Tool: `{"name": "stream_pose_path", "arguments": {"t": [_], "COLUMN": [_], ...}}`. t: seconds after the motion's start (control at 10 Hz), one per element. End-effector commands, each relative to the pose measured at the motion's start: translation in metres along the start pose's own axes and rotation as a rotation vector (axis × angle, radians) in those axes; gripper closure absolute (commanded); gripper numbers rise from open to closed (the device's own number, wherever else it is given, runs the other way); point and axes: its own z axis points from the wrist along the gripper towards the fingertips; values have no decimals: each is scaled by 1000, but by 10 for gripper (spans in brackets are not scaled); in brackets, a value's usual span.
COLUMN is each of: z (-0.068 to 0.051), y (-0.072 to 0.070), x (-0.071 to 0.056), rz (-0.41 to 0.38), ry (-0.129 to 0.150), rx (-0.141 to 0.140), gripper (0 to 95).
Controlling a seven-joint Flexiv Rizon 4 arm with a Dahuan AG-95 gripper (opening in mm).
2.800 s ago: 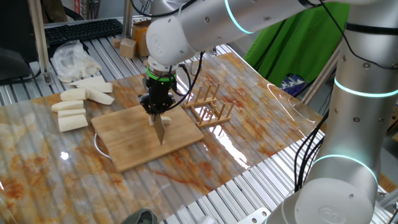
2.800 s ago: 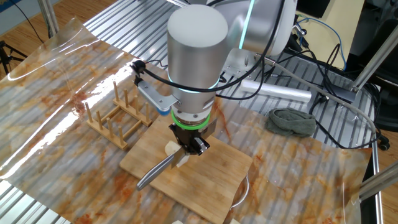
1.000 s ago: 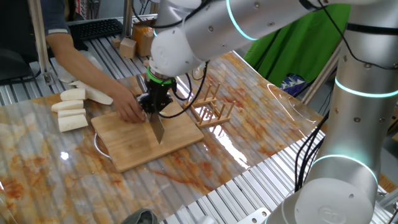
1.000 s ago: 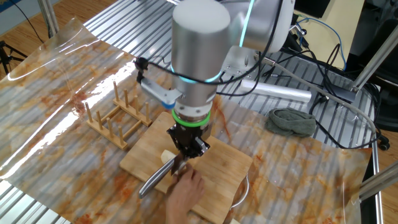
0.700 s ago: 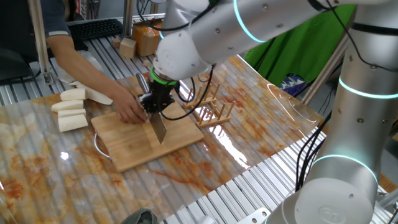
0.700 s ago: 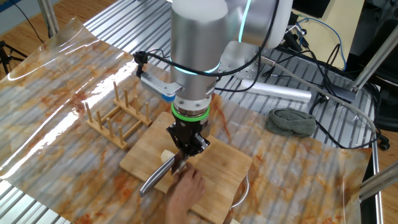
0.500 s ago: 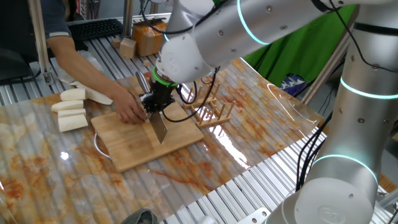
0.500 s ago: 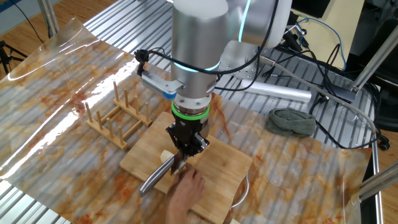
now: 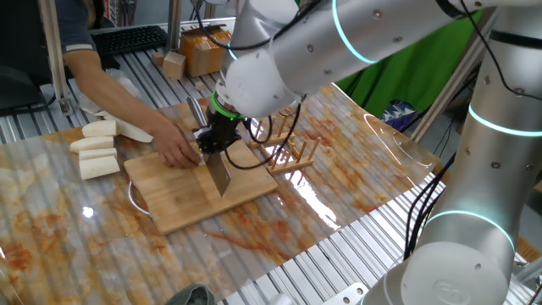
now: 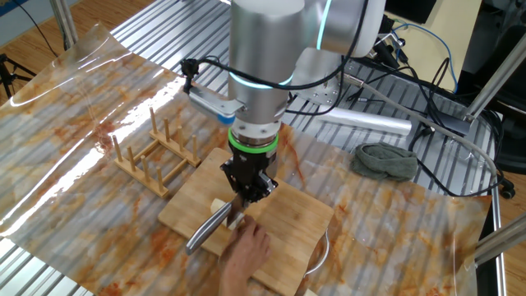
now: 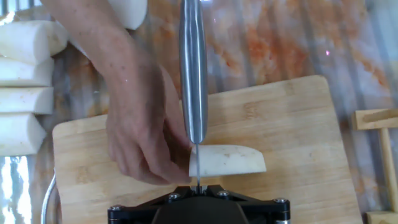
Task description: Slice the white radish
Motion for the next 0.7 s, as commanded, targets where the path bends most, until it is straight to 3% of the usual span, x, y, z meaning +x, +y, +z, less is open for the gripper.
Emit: {"name": "stream_pose_path", "arguments": {"t": [0.1,0.5,0.6,0.7], "z": [-2,-1,-1,-1], "y": [0,0,0,0], "x": [2,-1,-2,-2], "rz": [9,44,44,43], "ry": [-1,6,19,15], "rx": [4,34,62,80], "gripper": [950,950,950,950]}}
